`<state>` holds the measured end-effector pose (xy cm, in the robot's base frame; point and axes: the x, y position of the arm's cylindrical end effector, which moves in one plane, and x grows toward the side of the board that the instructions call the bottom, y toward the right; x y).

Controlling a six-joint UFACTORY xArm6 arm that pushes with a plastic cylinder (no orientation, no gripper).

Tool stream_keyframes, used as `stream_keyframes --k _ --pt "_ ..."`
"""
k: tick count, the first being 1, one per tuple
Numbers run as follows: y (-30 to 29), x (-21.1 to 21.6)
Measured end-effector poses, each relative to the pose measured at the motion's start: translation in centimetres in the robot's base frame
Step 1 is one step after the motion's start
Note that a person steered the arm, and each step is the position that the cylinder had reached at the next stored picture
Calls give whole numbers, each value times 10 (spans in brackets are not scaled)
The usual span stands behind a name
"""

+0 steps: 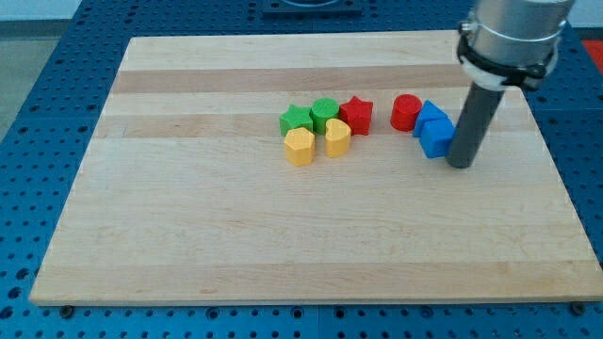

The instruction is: Push the blue blocks to the bottom right of the red star

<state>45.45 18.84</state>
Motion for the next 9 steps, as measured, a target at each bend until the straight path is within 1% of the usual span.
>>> stream_keyframes --k 1,2,3,4,5,9 --pt "25 -1" --pt "36 -21" --pt "36 -50" --pt "34 -69" --pt "20 -71" --pt "-50 -52"
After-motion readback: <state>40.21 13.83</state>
